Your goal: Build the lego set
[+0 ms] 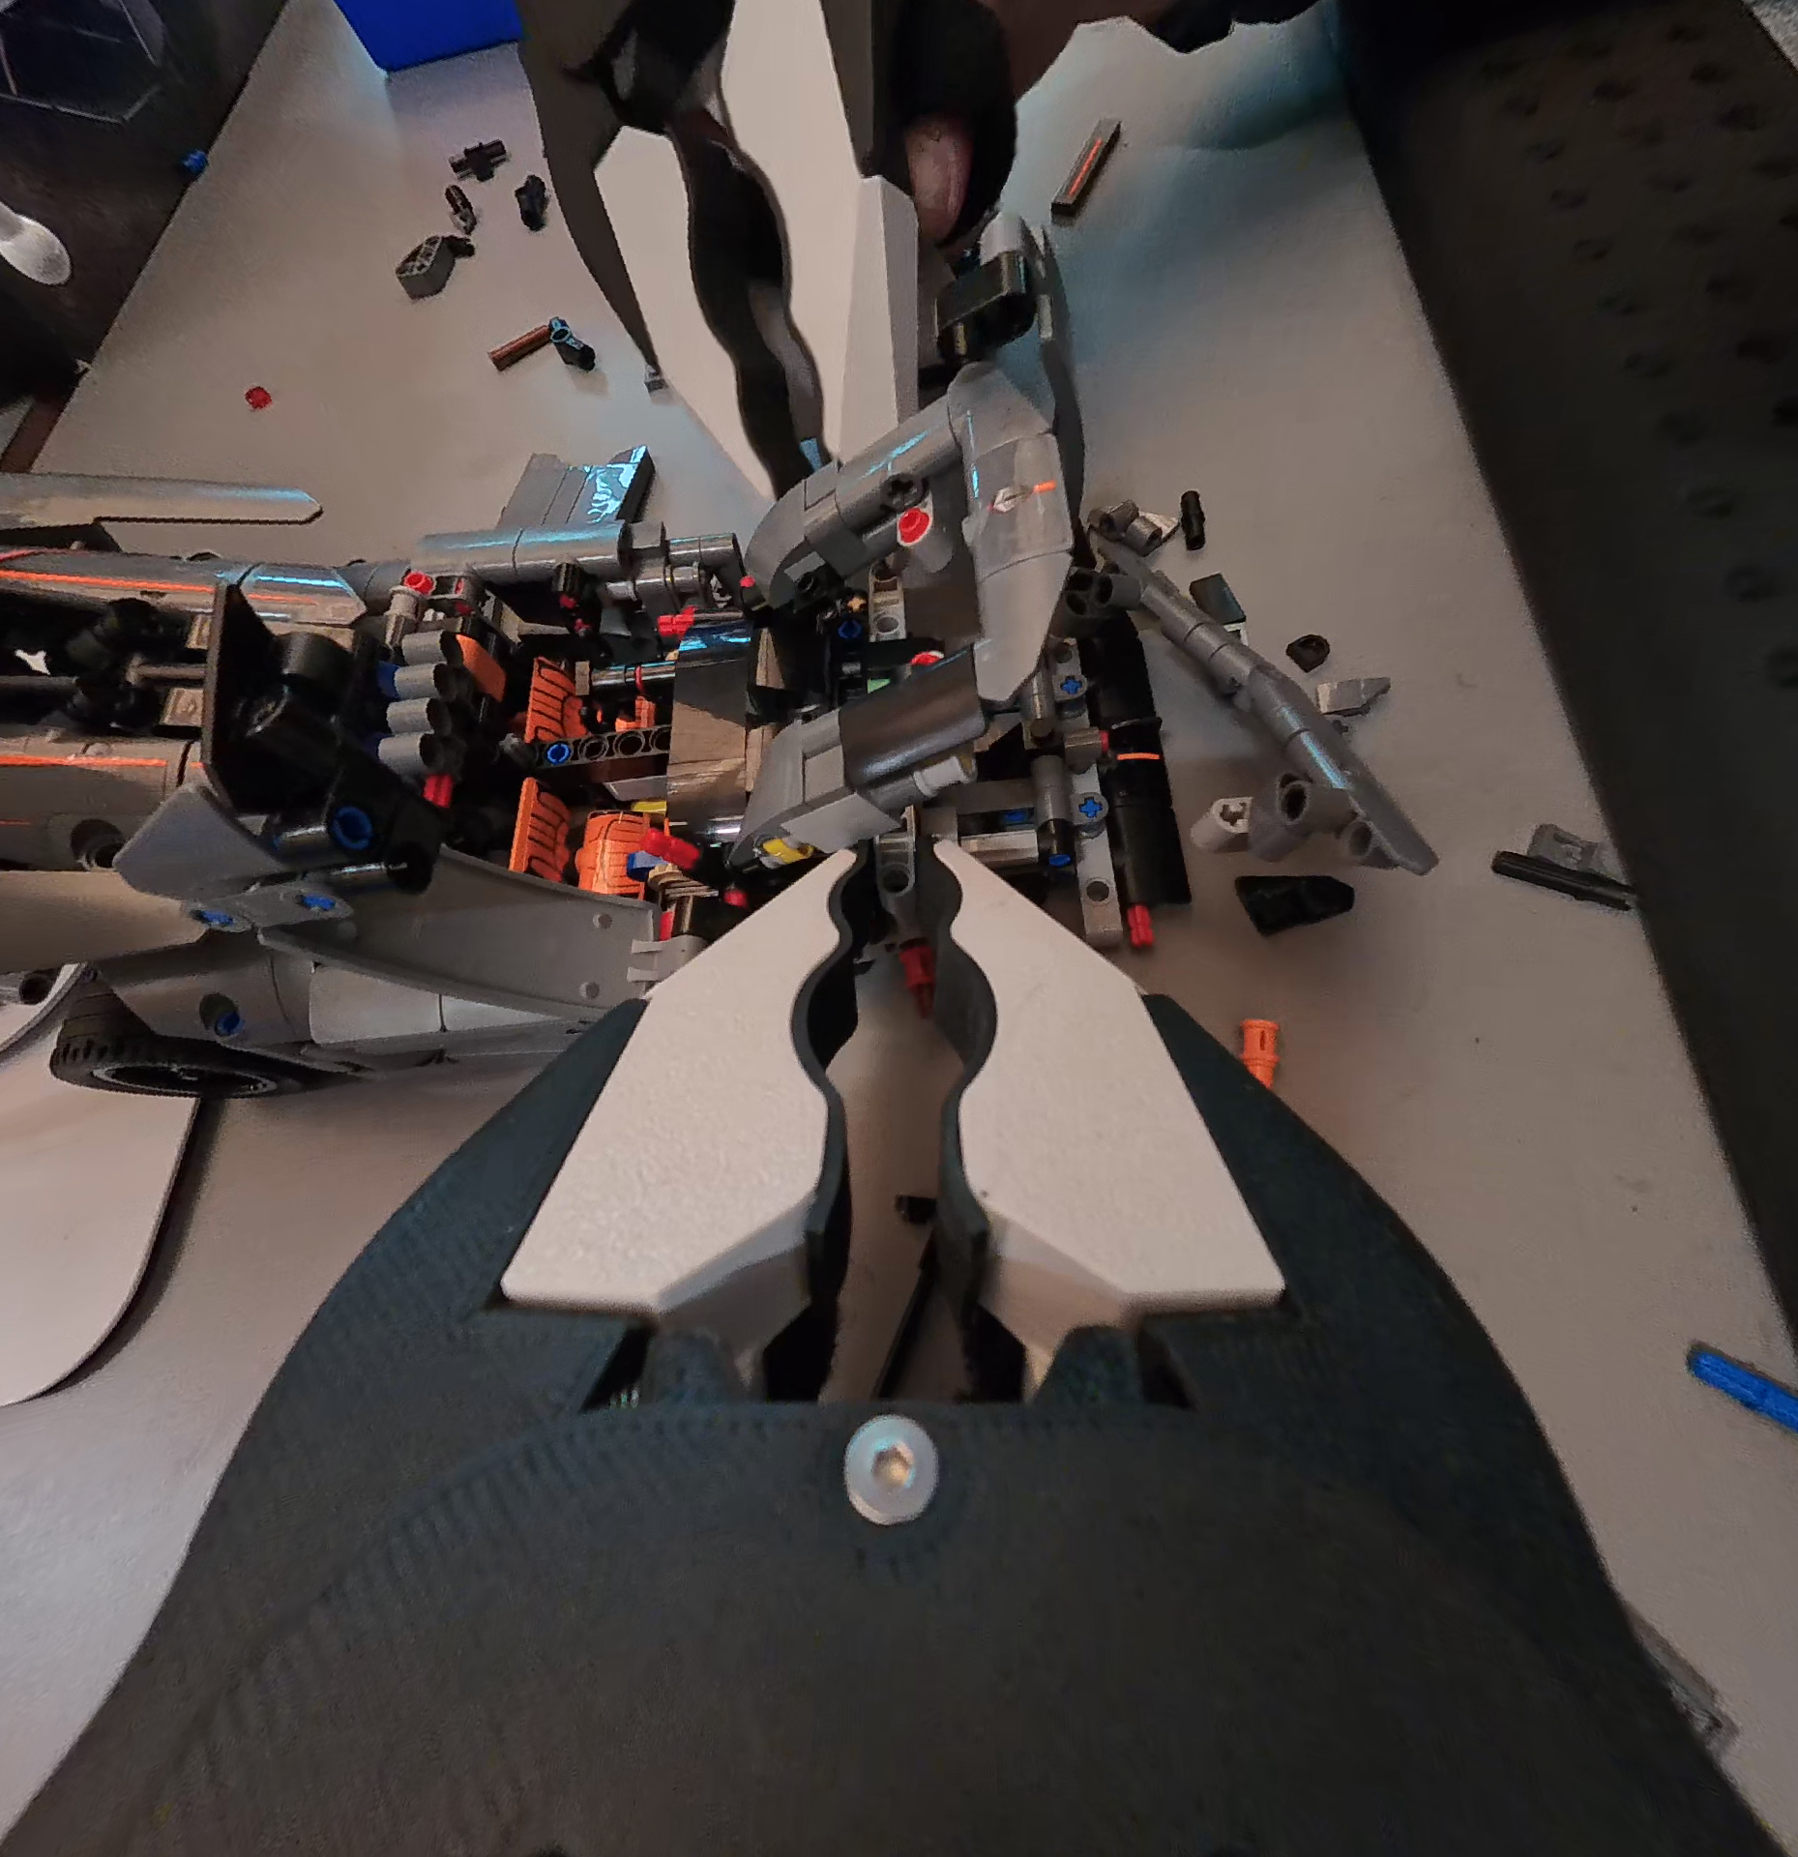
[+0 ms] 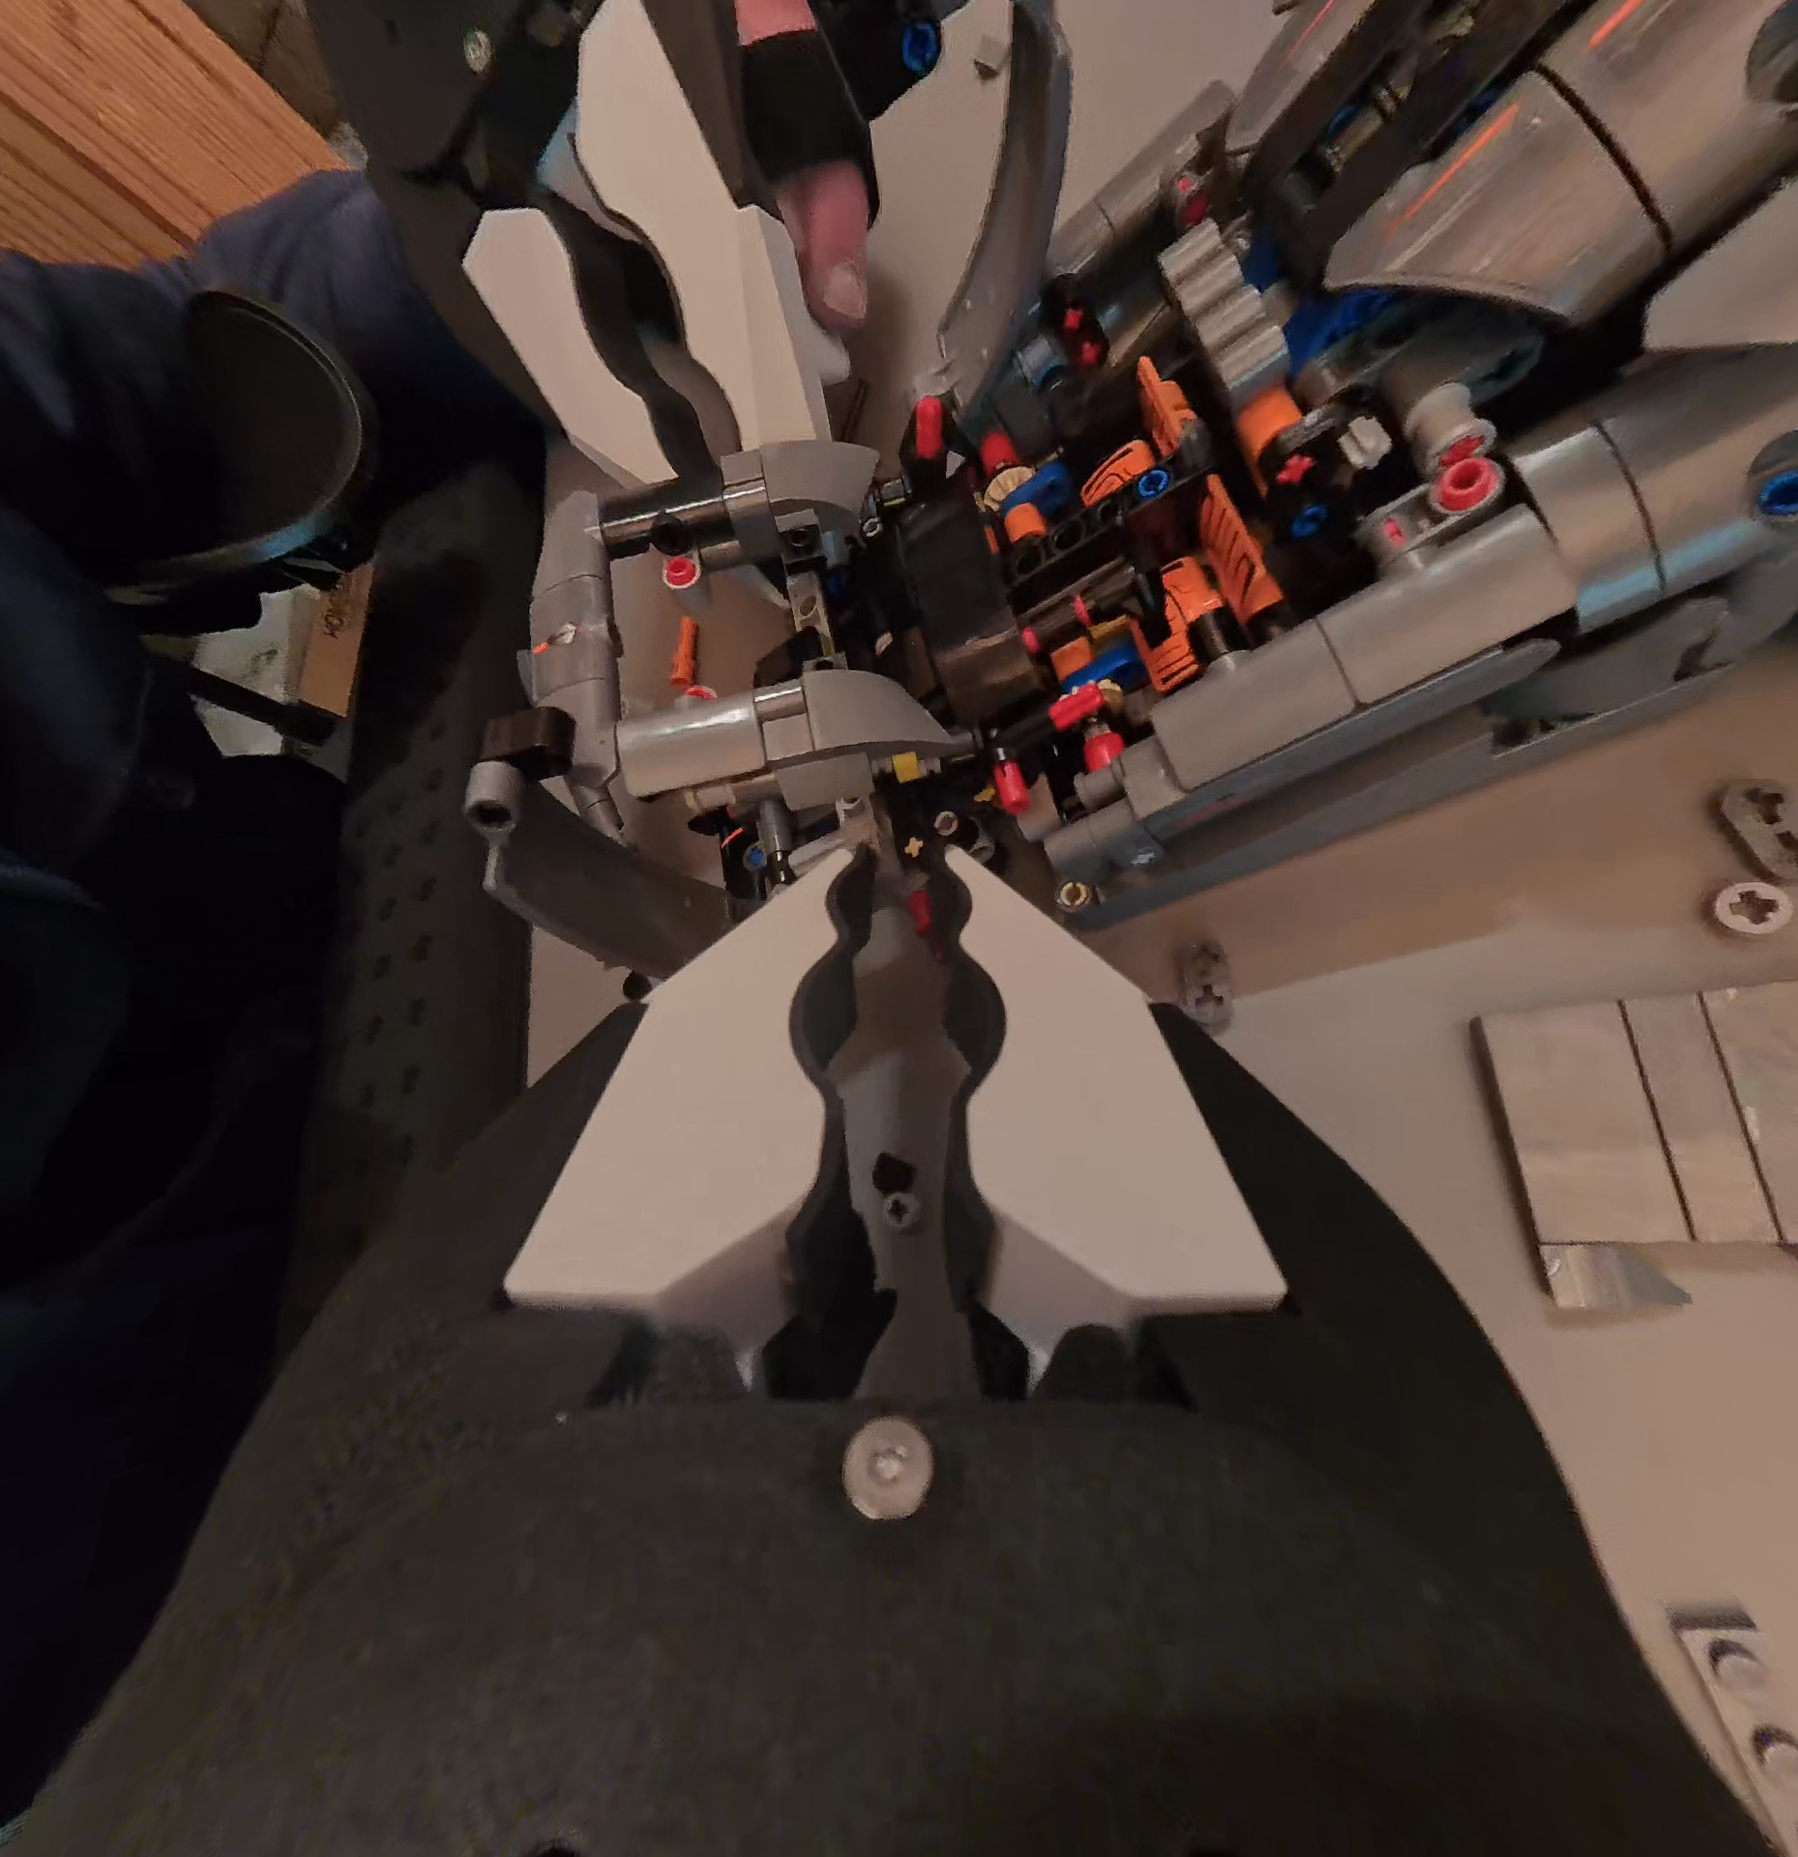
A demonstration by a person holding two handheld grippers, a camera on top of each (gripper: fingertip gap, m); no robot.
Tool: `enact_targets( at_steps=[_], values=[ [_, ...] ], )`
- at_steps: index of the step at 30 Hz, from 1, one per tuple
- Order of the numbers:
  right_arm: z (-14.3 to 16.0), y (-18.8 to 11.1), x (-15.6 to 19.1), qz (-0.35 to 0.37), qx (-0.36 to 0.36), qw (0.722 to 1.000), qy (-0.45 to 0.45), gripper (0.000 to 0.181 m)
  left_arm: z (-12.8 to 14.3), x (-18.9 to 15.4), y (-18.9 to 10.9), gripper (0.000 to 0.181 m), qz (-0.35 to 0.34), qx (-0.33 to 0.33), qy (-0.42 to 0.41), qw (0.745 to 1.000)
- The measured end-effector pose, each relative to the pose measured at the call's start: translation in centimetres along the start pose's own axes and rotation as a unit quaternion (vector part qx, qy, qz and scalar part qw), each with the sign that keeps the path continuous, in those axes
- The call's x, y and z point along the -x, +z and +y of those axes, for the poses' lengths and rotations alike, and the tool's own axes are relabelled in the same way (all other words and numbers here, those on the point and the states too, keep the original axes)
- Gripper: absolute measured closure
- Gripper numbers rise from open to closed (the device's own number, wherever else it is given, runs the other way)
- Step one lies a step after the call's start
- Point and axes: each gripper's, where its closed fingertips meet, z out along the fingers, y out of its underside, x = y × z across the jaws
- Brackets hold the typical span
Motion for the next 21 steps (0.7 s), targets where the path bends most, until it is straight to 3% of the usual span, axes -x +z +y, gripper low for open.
enact_targets(
  at_steps=[21],
  values=[
    [0.48,0.46,0.09,0.025,0.04,0.999,-0.023,0.181,0.02,0.13,-0.28,0.176,-0.005,0.001,-0.003,1.0]
  ],
)
